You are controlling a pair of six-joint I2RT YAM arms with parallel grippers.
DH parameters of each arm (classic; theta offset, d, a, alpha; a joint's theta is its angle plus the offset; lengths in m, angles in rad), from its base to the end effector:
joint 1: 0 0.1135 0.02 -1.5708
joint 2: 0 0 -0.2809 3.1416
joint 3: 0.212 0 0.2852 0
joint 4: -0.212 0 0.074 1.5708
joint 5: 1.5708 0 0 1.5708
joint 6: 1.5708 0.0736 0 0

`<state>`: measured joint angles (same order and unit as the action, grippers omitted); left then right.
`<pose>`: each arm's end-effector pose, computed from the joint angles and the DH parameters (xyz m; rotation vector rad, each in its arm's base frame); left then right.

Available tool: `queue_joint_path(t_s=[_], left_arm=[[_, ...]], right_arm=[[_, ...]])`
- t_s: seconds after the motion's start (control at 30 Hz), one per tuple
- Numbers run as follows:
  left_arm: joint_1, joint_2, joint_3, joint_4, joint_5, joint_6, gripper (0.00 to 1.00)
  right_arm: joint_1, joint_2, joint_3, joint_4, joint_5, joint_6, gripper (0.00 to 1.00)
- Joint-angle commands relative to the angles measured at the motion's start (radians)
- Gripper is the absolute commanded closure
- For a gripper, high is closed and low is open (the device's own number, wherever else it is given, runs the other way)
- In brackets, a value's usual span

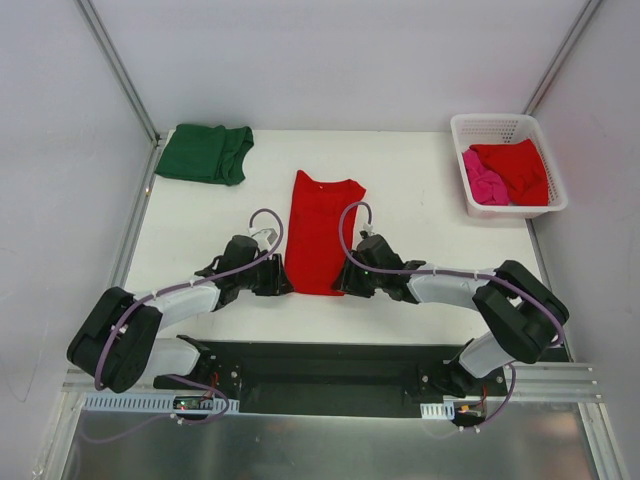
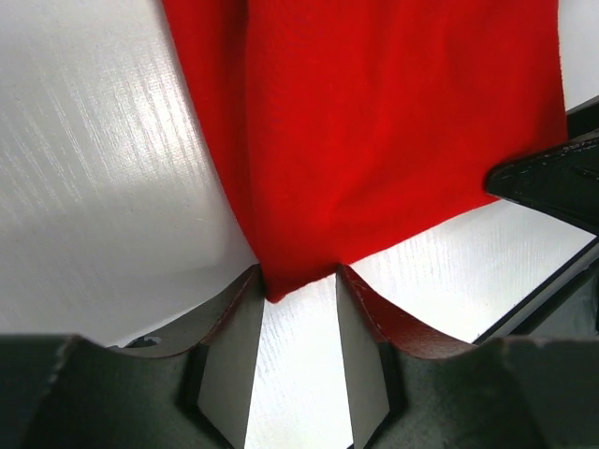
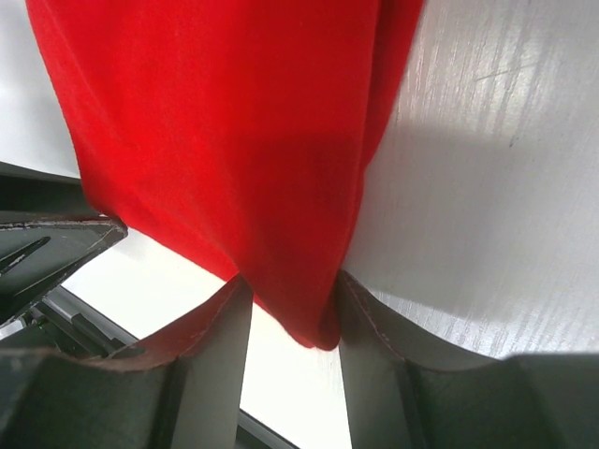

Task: Fold and stack the t-shirts
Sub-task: Fold the tshirt

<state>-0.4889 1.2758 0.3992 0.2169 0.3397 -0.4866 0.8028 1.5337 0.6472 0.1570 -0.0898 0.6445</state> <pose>0.2323 -0.1513 0.1185 0.1989 2.3354 -0.8901 0.2329 0.2507 0.1179 -0.2425 2.4353 0.8071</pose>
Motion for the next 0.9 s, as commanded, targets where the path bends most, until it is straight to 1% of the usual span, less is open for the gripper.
queue_joint_path(t_s=[0.0,0.13,0.33,0.4,0.43,0.6,0.67,0.7,0.73,0.77,0.87], left_arm=[[0.007,0.036,-0.005,-0.077,0.005,0.005,0.64],[0.009,0.048,0.001,-0.077,0.004,0.005,0.69],[0.007,0.048,0.006,-0.077,-0.002,0.006,0.68],[0.007,0.046,0.007,-0.077,-0.004,0.005,0.64],[0.007,0.046,0.007,-0.077,-0.007,0.003,0.59],[0.009,0.039,0.006,-0.085,-0.021,0.0,0.52],[0.009,0.036,0.006,-0.086,-0.028,0.0,0.51],[0.012,0.033,0.006,-0.088,-0.028,-0.001,0.51],[0.012,0.031,0.004,-0.088,-0.03,-0.001,0.53],[0.015,0.03,0.003,-0.088,-0.028,-0.003,0.55],[0.018,0.031,0.003,-0.088,-0.027,-0.004,0.58]], right_arm=[[0.001,0.028,0.017,-0.06,0.025,-0.02,0.57],[0.001,0.028,0.019,-0.06,0.024,-0.02,0.59],[-0.001,0.026,0.022,-0.065,0.028,-0.025,0.66],[0.001,0.025,0.022,-0.068,0.028,-0.028,0.67],[-0.001,0.023,0.022,-0.073,0.028,-0.029,0.67],[-0.002,0.02,0.022,-0.079,0.038,-0.029,0.64],[-0.002,0.019,0.022,-0.08,0.039,-0.031,0.64],[-0.002,0.017,0.022,-0.08,0.039,-0.031,0.64],[-0.002,0.016,0.022,-0.08,0.041,-0.029,0.64],[-0.002,0.013,0.019,-0.08,0.042,-0.031,0.66],[-0.004,0.005,0.014,-0.086,0.044,-0.031,0.68]])
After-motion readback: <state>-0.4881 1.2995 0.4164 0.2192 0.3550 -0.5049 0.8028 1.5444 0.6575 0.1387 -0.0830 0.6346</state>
